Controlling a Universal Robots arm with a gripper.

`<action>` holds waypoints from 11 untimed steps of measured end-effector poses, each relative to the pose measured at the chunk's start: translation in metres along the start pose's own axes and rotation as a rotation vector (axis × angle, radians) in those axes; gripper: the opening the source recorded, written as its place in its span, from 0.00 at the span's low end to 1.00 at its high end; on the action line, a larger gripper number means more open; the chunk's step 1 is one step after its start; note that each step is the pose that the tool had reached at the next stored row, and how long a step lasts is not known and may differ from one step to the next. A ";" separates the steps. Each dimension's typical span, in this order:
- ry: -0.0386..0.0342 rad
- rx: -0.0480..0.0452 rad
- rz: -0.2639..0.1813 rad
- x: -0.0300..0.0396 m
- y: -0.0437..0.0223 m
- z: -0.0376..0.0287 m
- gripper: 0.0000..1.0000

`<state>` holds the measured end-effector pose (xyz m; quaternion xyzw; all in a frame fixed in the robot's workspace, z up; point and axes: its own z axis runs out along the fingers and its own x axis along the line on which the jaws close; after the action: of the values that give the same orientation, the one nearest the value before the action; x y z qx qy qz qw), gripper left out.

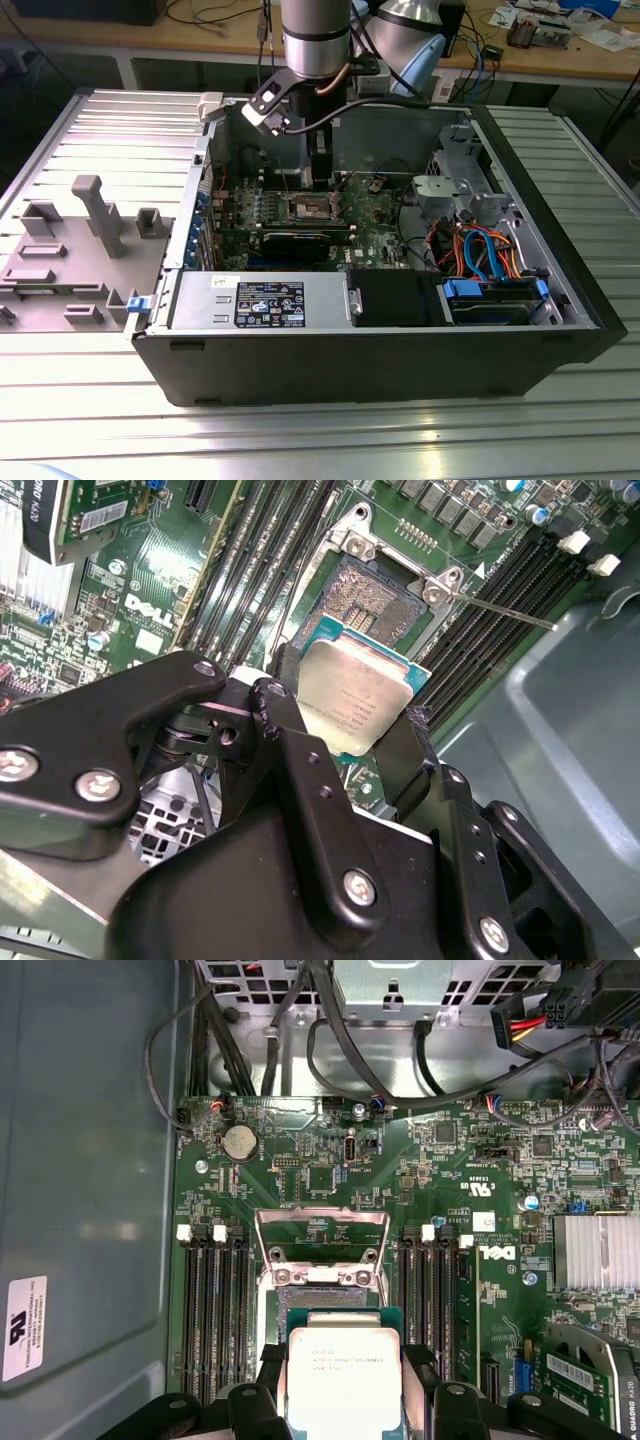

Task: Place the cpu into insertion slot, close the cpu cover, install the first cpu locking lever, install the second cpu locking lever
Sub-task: 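Place the cpu into insertion slot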

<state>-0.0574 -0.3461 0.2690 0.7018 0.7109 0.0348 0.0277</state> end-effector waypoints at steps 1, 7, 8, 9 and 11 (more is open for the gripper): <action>0.0000 0.0000 0.000 0.0000 0.0000 0.0002 0.54; 0.0001 -0.0001 0.000 0.0000 -0.0001 0.0015 0.54; 0.0000 0.0000 0.000 0.0000 -0.0002 0.0018 0.54; 0.0000 0.0000 0.000 0.0000 -0.0002 0.0021 0.54; 0.0003 -0.0002 0.000 0.0000 -0.0002 0.0029 0.54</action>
<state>-0.0574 -0.3461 0.2660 0.7018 0.7109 0.0350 0.0277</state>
